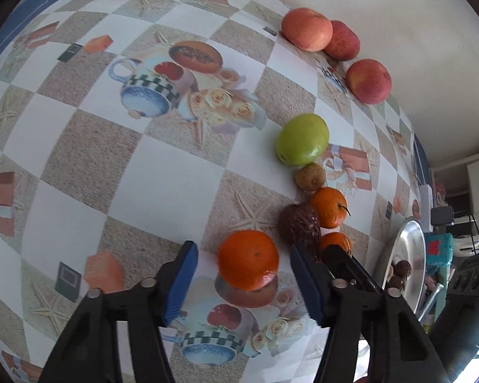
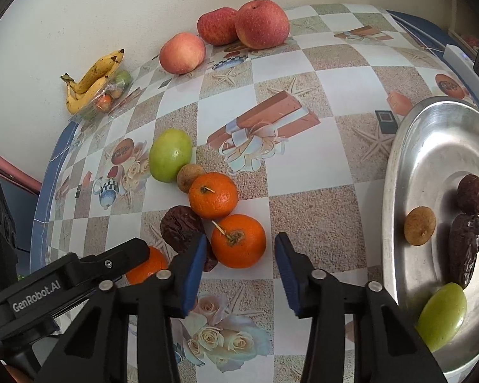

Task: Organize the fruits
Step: 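Grasp an orange with the left gripper while the right gripper grasps another orange, then carry both oranges into the steel bowl and open both grippers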

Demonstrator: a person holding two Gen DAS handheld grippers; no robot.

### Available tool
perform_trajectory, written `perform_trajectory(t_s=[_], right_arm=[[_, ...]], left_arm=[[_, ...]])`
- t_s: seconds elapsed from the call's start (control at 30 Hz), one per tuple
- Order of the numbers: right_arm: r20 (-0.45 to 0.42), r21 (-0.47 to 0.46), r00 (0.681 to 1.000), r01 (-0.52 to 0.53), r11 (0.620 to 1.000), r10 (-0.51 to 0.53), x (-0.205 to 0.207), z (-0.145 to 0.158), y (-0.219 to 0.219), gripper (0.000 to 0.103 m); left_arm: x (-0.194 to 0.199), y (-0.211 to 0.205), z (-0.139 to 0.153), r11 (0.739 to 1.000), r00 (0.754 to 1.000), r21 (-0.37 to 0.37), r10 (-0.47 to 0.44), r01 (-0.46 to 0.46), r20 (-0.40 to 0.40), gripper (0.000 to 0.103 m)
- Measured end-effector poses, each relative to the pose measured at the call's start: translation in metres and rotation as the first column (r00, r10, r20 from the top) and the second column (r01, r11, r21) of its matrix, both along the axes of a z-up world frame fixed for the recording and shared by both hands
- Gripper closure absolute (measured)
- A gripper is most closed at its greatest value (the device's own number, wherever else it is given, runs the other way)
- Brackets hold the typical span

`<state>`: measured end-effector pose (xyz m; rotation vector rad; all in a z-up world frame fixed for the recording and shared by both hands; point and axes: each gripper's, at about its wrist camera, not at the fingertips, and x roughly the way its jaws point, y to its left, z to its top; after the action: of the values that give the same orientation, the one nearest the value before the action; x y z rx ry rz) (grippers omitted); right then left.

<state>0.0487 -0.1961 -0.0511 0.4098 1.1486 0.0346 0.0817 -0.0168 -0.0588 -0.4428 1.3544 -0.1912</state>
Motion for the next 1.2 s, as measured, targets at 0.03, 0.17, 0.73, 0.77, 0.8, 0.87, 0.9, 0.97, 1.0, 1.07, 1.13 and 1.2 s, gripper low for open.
perform_trajectory(t_s=[0.03,0.17,0.73,0.77,0.8,0.87,0.9,0.97,1.0,1.07,1.13,1.2], right_arm=[[-0.001,0.004,1.000,-0.001,1.000,0.001,0.000,-0.001,0.000,0.066],[-0.010,0.001,1.000,0.012,1.000,-0.012,-0.002,0.000,-0.001,0.066],[0.035,-0.007,0.994,0.102,0.995,-0.102,-0.018,0.036,-0.021,0.066],[0.041,-0.020,0.993,0.111,0.994,-0.110,-0.020,0.040,-0.023,0.066],[0.047,-0.030,0.992,0.120,0.992,-0.118,-0.021,0.043,-0.026,0.066],[0.053,-0.037,0.988,0.145,0.989,-0.143,-0.025,0.049,-0.033,0.066],[0.052,-0.037,0.986,0.161,0.986,-0.159,-0.026,0.050,-0.038,0.066],[0.046,-0.036,0.979,0.199,0.979,-0.197,-0.032,0.053,-0.050,0.066],[0.045,-0.037,0.975,0.218,0.975,-0.216,-0.034,0.054,-0.056,0.066],[0.043,-0.051,0.965,0.259,0.965,-0.257,-0.040,0.057,-0.071,0.066],[0.044,-0.074,0.954,0.300,0.951,-0.298,-0.047,0.060,-0.085,0.066],[0.046,-0.083,0.940,0.341,0.936,-0.338,-0.054,0.062,-0.100,0.066]], left_arm=[[0.000,-0.001,0.000,1.000,1.000,0.002,-0.004,0.004,0.001,0.052],[-0.001,-0.003,0.001,1.000,1.000,0.005,-0.011,0.011,0.004,0.062],[-0.008,-0.005,0.044,0.999,0.986,-0.001,-0.034,0.035,0.161,0.062],[-0.008,-0.010,0.046,0.999,0.984,0.001,-0.049,0.049,0.171,0.062],[-0.009,-0.014,0.048,0.998,0.982,0.002,-0.060,0.061,0.178,0.062],[-0.011,-0.026,0.051,0.995,0.975,0.015,-0.097,0.096,0.198,0.062],[-0.013,-0.032,0.053,0.993,0.971,0.021,-0.117,0.115,0.207,0.062],[-0.016,-0.047,0.055,0.987,0.961,0.029,-0.162,0.160,0.226,0.062],[-0.018,-0.055,0.057,0.983,0.955,0.030,-0.185,0.183,0.233,0.062],[-0.024,-0.073,0.059,0.971,0.939,0.029,-0.238,0.239,0.248,0.062],[-0.031,-0.092,0.060,0.957,0.921,0.034,-0.287,0.288,0.262,0.062],[-0.039,-0.111,0.061,0.939,0.900,0.030,-0.336,0.342,0.279,0.062]])
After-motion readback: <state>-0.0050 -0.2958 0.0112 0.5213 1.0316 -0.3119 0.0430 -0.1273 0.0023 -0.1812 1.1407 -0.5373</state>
